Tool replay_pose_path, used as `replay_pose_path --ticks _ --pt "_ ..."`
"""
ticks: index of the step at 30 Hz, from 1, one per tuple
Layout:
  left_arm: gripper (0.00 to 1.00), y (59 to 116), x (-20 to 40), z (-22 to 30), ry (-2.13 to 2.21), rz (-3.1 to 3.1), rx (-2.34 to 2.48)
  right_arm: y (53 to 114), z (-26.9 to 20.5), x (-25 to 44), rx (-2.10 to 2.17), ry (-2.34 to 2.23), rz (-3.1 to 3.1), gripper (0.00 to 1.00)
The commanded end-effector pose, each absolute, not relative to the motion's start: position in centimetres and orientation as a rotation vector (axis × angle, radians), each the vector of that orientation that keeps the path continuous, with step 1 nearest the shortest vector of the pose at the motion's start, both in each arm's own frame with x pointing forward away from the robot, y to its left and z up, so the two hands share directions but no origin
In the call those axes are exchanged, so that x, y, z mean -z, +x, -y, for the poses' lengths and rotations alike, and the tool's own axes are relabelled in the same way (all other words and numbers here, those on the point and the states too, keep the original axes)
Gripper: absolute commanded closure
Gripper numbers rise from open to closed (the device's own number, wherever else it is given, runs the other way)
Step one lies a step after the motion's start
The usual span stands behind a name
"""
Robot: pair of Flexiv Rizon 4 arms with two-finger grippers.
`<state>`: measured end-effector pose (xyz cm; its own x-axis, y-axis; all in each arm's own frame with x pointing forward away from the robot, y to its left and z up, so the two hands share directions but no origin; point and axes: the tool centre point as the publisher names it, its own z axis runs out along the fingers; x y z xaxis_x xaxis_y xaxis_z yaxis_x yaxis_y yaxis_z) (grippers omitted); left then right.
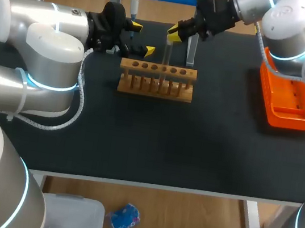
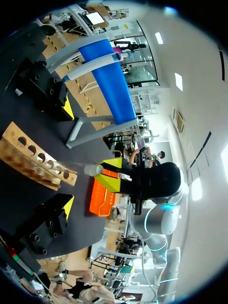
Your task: Invert the test tube, pick up the pipette, mount the tip to pipette, aspirate from beaker and dispense into the tube, eject the tip, return the pipette, and cap with the stopper.
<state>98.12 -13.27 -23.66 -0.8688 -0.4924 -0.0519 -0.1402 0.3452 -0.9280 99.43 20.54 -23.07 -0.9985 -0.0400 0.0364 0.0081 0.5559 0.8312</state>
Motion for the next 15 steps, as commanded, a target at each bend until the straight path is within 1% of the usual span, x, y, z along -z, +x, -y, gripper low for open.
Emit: replay_pose_path --ticks 1,15 --pt "0.0 98.2 23.8 13.3 -0.56 -2.287 1.534 99.6 -20.5 23.4 1.447 0.029 2.722 1.0" --pt "0.0 98.2 23.8 13.3 -0.56 -2.287 1.534 99.4 -20.4 24.7 1.439 0.006 2.722 1.0"
